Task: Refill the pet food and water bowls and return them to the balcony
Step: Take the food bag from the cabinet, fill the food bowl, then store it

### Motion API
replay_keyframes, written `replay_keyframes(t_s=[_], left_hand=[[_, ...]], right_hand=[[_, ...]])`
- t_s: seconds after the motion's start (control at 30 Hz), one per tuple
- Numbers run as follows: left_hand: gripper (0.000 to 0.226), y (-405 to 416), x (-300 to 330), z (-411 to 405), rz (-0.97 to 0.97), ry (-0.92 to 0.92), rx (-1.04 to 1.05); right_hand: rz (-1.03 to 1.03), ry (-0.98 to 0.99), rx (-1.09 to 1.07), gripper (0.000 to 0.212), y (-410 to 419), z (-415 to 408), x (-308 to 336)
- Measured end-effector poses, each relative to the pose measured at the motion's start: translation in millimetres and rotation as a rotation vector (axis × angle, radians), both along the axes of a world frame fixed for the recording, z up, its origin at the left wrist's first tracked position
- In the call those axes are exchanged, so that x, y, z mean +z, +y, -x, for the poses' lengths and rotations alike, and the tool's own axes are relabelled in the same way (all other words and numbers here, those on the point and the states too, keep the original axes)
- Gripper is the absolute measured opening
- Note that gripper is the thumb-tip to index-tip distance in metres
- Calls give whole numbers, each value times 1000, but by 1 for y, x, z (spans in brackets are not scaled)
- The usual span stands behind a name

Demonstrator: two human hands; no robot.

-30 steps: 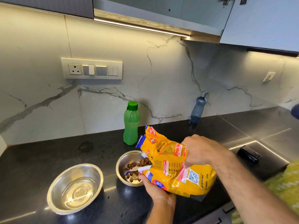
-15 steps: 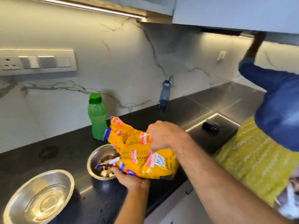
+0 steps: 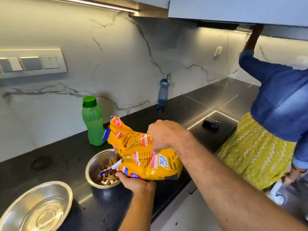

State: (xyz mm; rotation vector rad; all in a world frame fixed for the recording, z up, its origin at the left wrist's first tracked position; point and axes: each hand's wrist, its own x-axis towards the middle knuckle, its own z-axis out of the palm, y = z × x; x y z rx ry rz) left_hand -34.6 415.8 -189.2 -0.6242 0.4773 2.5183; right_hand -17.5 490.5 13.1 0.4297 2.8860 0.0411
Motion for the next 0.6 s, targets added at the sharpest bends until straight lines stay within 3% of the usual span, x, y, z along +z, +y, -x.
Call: replay_keyframes(t_s=[0.6], left_hand=[[68,3,-4,1,-15,-46,32]], right_hand=[[37,-77,0,37,3,2,2]])
